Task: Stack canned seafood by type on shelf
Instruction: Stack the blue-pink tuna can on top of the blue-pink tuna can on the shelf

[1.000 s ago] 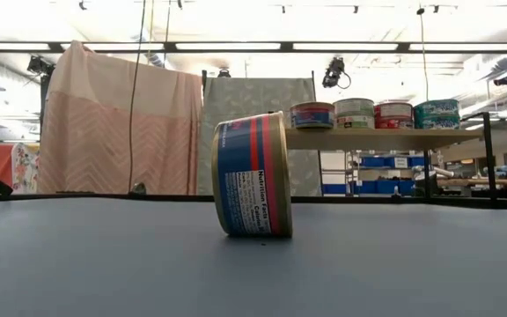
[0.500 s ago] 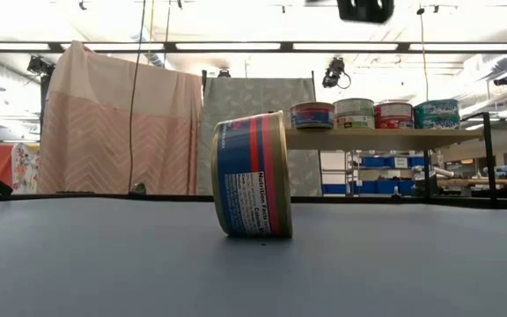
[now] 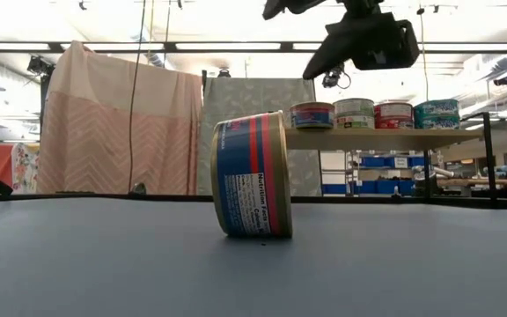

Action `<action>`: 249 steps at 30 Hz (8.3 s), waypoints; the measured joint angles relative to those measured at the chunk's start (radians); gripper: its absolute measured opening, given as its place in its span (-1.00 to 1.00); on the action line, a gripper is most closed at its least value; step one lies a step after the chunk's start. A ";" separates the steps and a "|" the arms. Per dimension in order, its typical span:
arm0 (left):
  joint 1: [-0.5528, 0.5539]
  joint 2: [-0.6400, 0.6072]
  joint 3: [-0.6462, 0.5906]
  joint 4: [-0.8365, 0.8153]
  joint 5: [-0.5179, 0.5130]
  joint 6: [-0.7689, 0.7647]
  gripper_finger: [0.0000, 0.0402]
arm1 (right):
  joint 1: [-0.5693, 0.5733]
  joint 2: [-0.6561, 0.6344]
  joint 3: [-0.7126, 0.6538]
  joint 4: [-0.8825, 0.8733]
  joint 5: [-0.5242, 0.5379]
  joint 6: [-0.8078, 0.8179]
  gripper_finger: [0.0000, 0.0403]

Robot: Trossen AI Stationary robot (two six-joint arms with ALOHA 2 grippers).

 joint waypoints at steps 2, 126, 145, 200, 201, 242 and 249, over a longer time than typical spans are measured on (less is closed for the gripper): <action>0.000 0.000 0.000 -0.004 0.000 0.009 -0.96 | -0.001 0.000 0.000 0.014 0.027 0.021 0.23; -0.152 0.418 -0.146 -0.150 0.207 0.461 -0.41 | -0.110 -0.677 0.336 -0.212 0.788 -0.741 0.06; -0.327 0.625 -0.034 -0.050 0.067 0.685 0.05 | -0.123 -0.896 0.336 -0.190 0.798 -0.906 -0.93; -0.518 0.921 0.181 -0.131 -0.205 1.046 0.46 | -0.123 -0.982 0.335 -0.281 0.807 -0.903 -0.97; -0.522 0.923 0.182 -0.115 -0.209 1.058 0.46 | -0.123 -0.982 0.335 -0.281 0.807 -0.903 -0.97; -0.541 0.936 0.169 -0.082 -0.067 1.024 0.46 | -0.123 -0.981 0.335 -0.281 0.786 -0.895 -0.97; -0.550 0.936 0.147 -0.083 -0.044 1.021 0.46 | -0.123 -0.981 0.335 -0.281 0.786 -0.893 -0.97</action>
